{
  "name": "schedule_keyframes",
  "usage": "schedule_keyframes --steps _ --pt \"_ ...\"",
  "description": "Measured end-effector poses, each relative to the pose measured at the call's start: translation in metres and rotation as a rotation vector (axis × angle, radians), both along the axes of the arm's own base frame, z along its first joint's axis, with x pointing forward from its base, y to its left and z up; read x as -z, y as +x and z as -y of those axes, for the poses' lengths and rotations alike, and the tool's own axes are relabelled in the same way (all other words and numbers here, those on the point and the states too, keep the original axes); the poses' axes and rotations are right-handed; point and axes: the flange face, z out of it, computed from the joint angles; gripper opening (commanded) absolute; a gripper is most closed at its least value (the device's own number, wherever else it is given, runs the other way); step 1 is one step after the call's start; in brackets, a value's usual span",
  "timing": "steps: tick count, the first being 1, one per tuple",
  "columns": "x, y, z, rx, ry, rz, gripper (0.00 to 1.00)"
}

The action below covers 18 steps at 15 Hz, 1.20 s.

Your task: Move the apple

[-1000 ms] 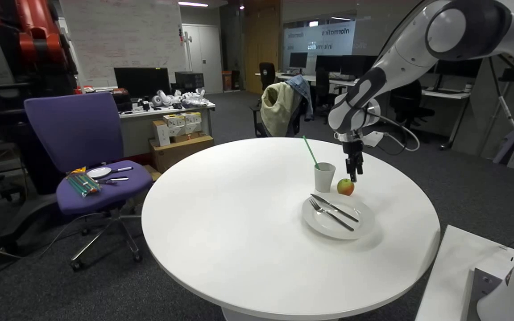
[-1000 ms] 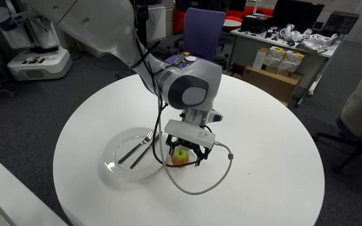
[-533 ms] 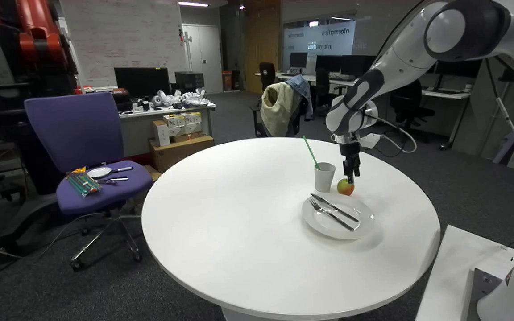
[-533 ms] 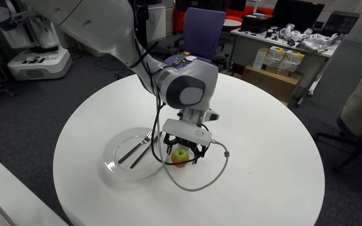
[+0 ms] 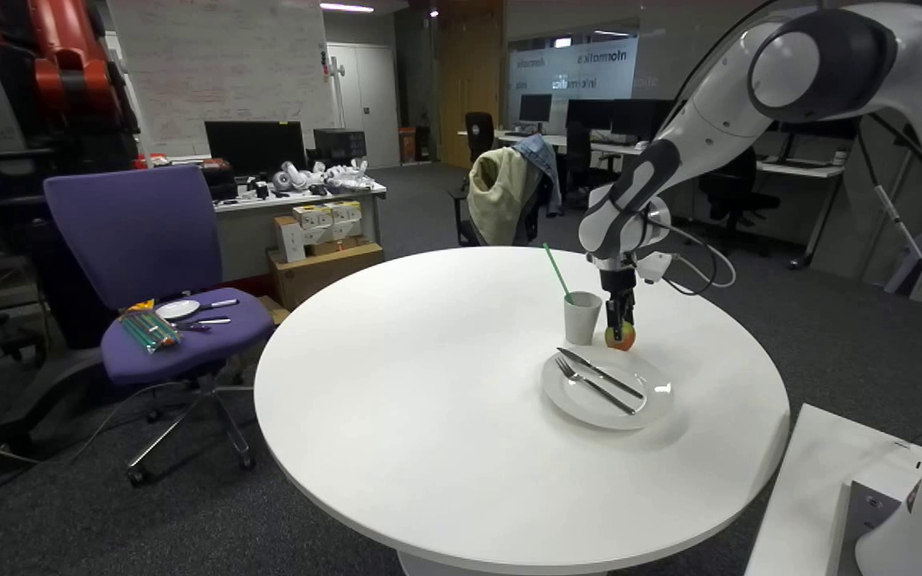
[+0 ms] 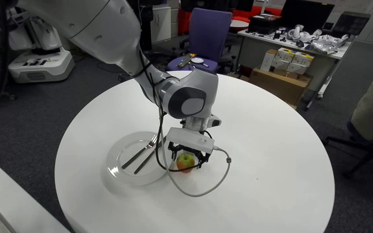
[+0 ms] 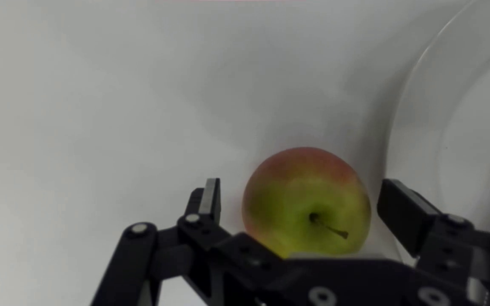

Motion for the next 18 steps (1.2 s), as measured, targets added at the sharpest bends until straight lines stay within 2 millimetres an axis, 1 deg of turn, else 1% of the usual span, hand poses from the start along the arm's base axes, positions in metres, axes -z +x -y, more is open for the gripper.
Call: schedule_keyframes --steps 1,2,4,5,14,18 --pt "0.006 0.001 -0.002 -0.005 0.0 0.004 0.74" --pt "0.01 0.002 -0.004 -0.009 0.001 0.008 0.68" --pt "0.018 0.003 -0.008 -0.016 0.001 0.015 0.52" --pt "0.02 0.004 -0.009 -0.018 0.001 0.017 0.5" --pt "0.019 0.006 -0.009 -0.02 0.001 0.022 0.5" --pt "0.011 0.007 -0.009 -0.022 -0.009 0.047 0.5"
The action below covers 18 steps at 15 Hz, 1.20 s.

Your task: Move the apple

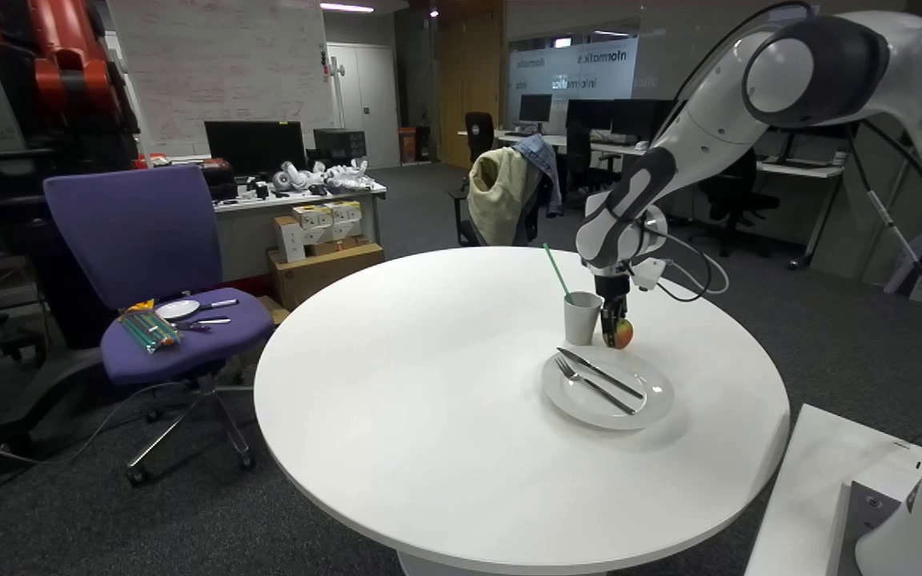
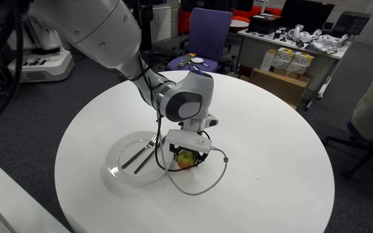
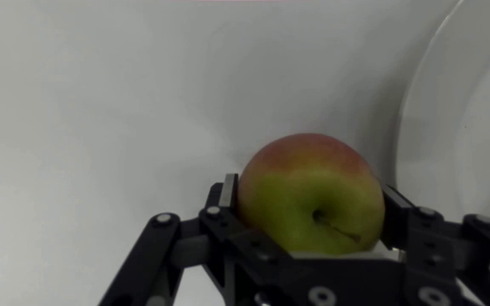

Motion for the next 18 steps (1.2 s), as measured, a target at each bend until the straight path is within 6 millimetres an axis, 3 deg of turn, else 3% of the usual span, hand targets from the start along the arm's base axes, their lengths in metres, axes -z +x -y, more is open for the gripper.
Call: schedule_keyframes --steps 10,18 --pt "-0.014 -0.012 -0.008 -0.031 -0.014 -0.001 0.5" --pt "-0.027 -0.037 -0.044 -0.146 -0.053 -0.007 0.5"
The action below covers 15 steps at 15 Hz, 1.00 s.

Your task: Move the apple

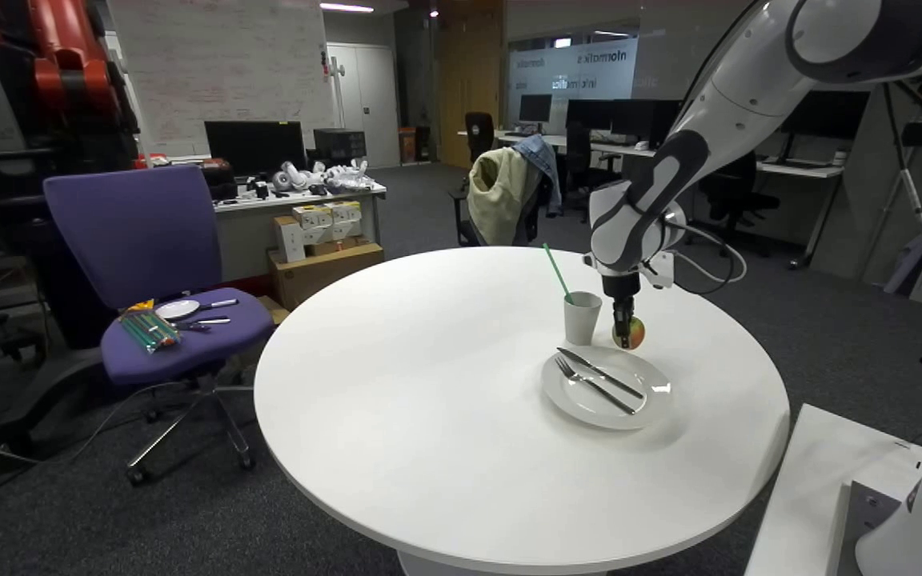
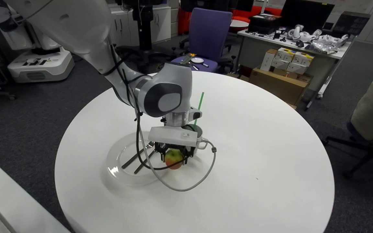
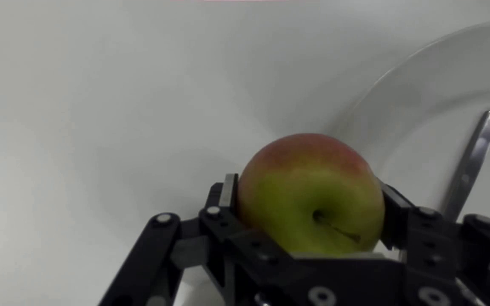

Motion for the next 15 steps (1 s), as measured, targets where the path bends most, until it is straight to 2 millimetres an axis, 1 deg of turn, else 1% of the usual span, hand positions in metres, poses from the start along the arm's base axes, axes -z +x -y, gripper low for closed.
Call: schedule_keyframes --steps 2,4,6,11,15 --pt "0.0 -0.004 -0.012 -0.023 -0.005 -0.011 0.5" --pt "0.001 -0.005 -0.028 -0.055 -0.003 -0.023 0.5" --pt "0.004 -0.006 -0.05 -0.092 0.002 -0.037 0.5" --pt "0.014 0.001 -0.113 -0.18 -0.004 -0.062 0.5" --pt "0.016 0.006 -0.151 -0.23 -0.001 -0.073 0.5"
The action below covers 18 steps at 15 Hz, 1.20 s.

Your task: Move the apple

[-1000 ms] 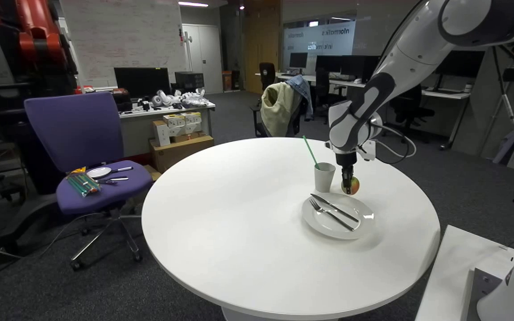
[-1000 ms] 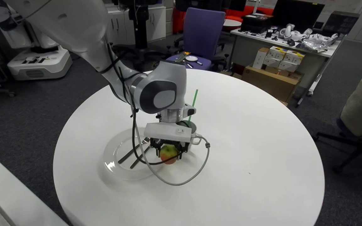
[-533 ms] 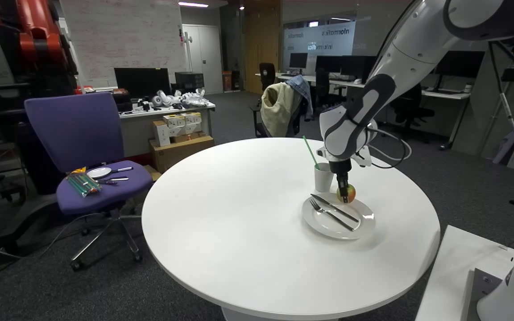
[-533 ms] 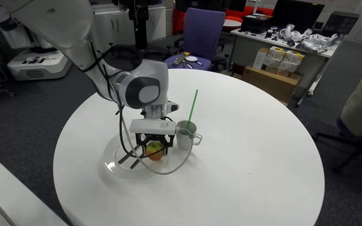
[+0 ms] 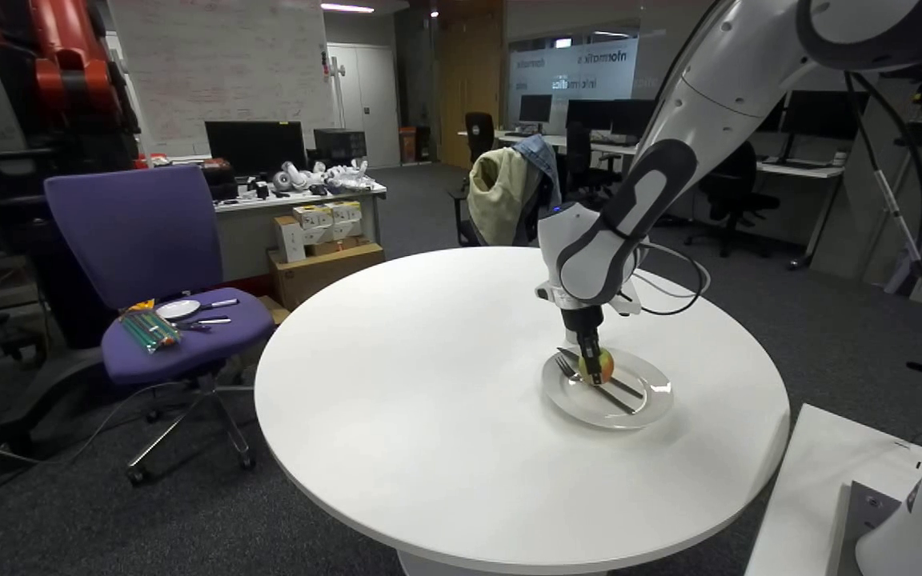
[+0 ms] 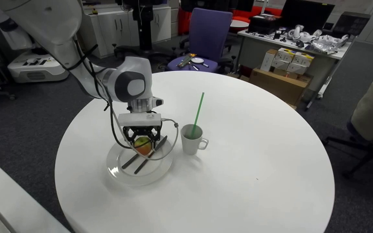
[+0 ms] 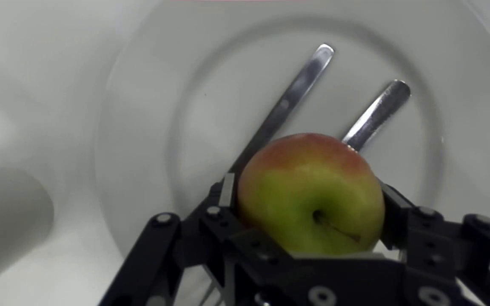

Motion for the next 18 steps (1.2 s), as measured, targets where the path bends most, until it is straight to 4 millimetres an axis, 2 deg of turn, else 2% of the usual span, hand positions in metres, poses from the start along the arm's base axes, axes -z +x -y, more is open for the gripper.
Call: schedule_keyframes --steps 11,18 --pt "0.004 -0.002 -0.075 -0.102 0.008 -0.059 0.5" --pt "0.003 -0.003 -0.101 -0.141 -0.001 -0.088 0.5"
